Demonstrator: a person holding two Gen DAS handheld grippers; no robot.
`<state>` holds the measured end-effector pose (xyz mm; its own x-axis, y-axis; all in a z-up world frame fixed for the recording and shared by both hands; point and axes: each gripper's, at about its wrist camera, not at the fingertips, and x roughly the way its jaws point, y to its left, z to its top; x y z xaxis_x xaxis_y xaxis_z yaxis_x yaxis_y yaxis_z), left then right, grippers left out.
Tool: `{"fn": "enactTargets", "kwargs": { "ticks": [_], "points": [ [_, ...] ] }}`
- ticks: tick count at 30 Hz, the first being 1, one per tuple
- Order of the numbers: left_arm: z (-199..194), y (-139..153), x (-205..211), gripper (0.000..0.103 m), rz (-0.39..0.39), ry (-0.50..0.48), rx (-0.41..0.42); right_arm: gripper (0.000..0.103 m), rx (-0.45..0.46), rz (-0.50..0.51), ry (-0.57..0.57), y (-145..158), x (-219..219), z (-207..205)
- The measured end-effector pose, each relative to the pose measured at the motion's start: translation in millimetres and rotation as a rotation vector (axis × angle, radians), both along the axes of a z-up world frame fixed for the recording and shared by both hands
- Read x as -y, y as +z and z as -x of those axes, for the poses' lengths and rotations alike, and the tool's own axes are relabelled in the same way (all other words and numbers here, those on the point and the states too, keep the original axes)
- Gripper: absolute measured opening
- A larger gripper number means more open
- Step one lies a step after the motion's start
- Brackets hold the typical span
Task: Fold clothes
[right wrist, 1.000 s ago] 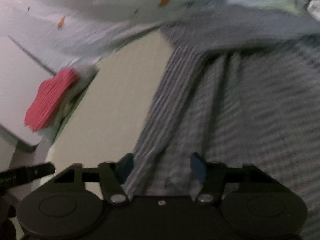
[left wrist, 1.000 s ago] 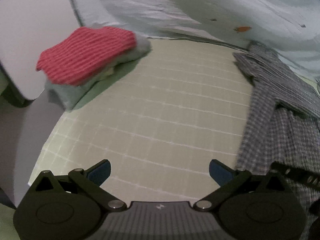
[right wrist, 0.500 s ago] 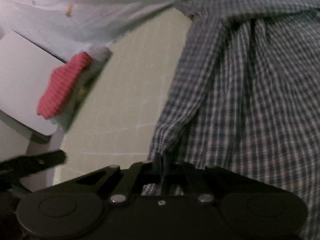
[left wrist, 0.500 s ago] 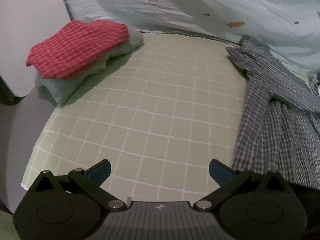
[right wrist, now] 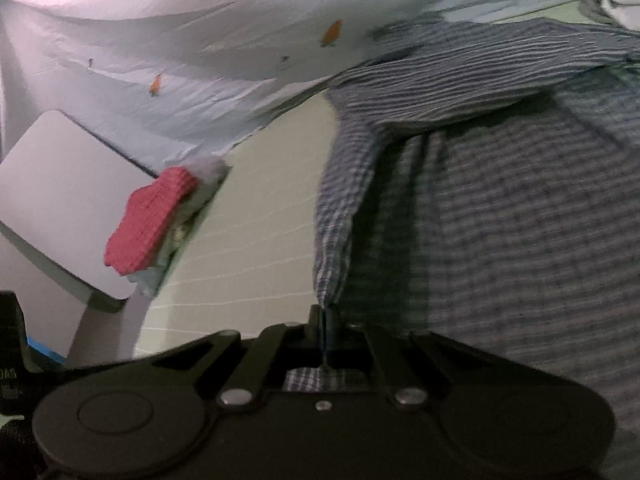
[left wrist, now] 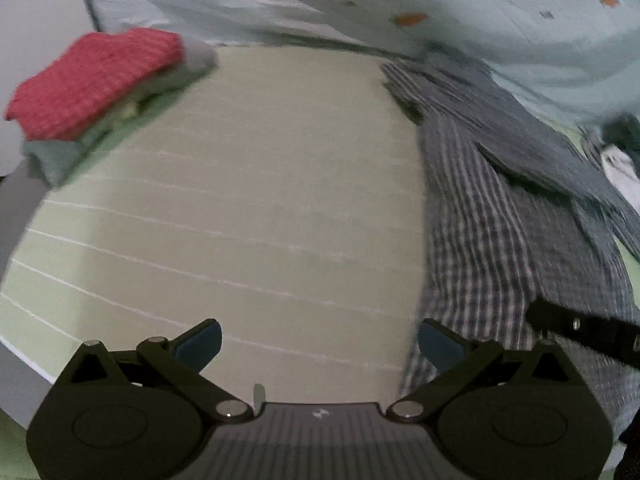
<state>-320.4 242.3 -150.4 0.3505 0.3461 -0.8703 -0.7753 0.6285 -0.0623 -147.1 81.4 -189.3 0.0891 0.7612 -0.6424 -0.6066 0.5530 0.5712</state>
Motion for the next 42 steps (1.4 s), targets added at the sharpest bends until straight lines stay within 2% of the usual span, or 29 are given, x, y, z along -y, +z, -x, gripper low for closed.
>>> {"fn": "enactTargets", "kwargs": {
  "ticks": [3, 9, 15, 21, 24, 25, 28, 31, 36, 42],
  "points": [
    [-17.3, -13.2, 21.6, 0.103, 0.018, -0.033, -0.037, 0.002, 0.003, 0.032, -0.017, -6.8, 17.1, -16.7],
    [-32.7, -43.1, 51.9, 0.103, 0.075, -0.069, -0.126, 0.002, 0.036, 0.13, -0.009, -29.9, 20.1, -37.3],
    [-37.4, -66.0, 63.5, 0.103, 0.098, -0.078, -0.203, 0.002, 0.085, 0.231, 0.02, -51.7, 17.6, -36.6],
    [-31.0, -70.9, 68.6, 0.103, 0.1, -0.055, -0.223, 0.003, 0.125, 0.25, 0.048, -51.2, 13.0, -32.8],
    [-28.3, -67.9, 64.2, 0.103, 0.103, -0.032, -0.225, 0.01, 0.101, 0.255, 0.036, -48.7, 15.6, -36.8],
    [-27.7, -65.4, 62.6, 0.103, 0.098, -0.026, -0.223, 0.019, 0.089, 0.257, 0.029, -47.7, 16.6, -38.4],
    [-26.8, -52.2, 55.1, 0.103, 0.067, -0.011, -0.199, 0.035, 0.078, 0.249, 0.002, -41.9, 24.5, -43.7],
    [-27.2, -36.4, 45.0, 0.103, 0.042, 0.011, -0.16, 0.047, 0.082, 0.237, -0.036, -35.1, 34.8, -52.0],
    [-36.2, -13.1, 27.1, 0.103, 0.001, 0.056, -0.104, 0.052, 0.065, 0.219, -0.145, -27.4, 50.0, -81.1],
    [-64.6, 4.8, -5.6, 0.103, -0.024, 0.103, -0.037, 0.058, 0.056, 0.185, -0.279, -17.0, 65.4, -127.0]
  ]
}}
